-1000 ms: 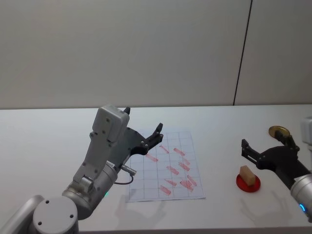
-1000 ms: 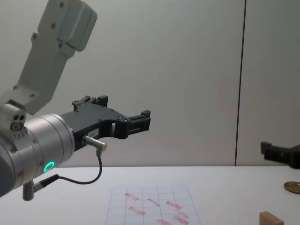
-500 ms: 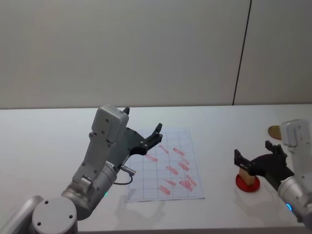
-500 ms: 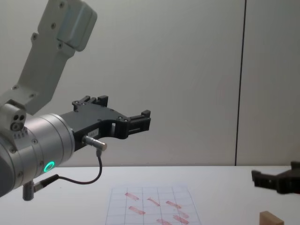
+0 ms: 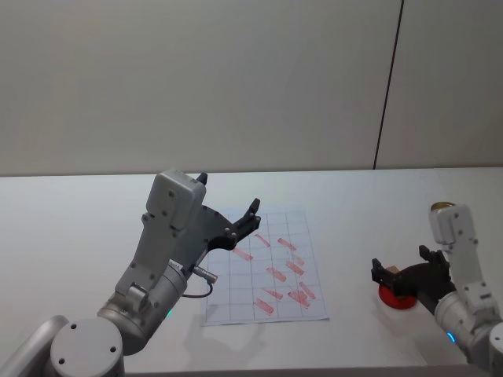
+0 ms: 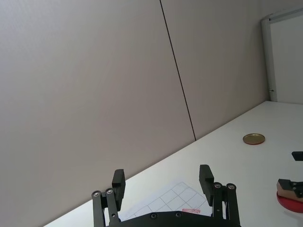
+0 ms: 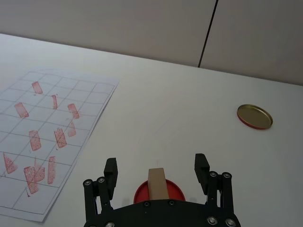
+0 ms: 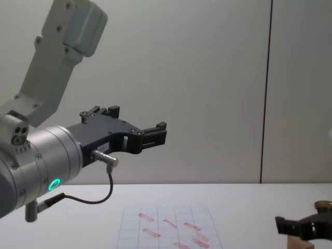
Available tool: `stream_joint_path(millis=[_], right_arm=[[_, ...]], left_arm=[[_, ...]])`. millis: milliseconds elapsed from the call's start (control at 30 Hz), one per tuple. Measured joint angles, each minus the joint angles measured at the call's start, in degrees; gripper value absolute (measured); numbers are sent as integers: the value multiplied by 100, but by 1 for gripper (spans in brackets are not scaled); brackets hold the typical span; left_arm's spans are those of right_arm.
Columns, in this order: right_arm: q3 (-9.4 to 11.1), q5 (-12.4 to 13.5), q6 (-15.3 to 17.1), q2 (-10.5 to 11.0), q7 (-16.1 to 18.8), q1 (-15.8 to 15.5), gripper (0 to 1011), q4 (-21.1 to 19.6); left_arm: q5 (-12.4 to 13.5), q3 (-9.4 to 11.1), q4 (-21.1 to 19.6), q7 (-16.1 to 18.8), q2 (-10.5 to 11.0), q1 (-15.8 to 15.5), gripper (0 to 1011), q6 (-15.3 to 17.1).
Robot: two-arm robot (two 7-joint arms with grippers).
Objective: Use the one hand to pick up the stamp and affix it onto the A4 paper.
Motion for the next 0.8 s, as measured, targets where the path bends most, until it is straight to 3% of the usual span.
stream_joint_path(millis=[300, 467, 800], right_arm=[[-18, -76, 29, -91, 7, 182, 1001, 431], [-19, -104, 62, -126, 21, 256, 922, 608], [-12, -123, 187, -161, 34, 327, 619, 800]], left_arm=[[0, 0, 0, 0, 0, 0, 993, 0], [0, 0, 0, 0, 0, 0, 993, 0], [0, 0, 0, 0, 0, 0, 993, 0]])
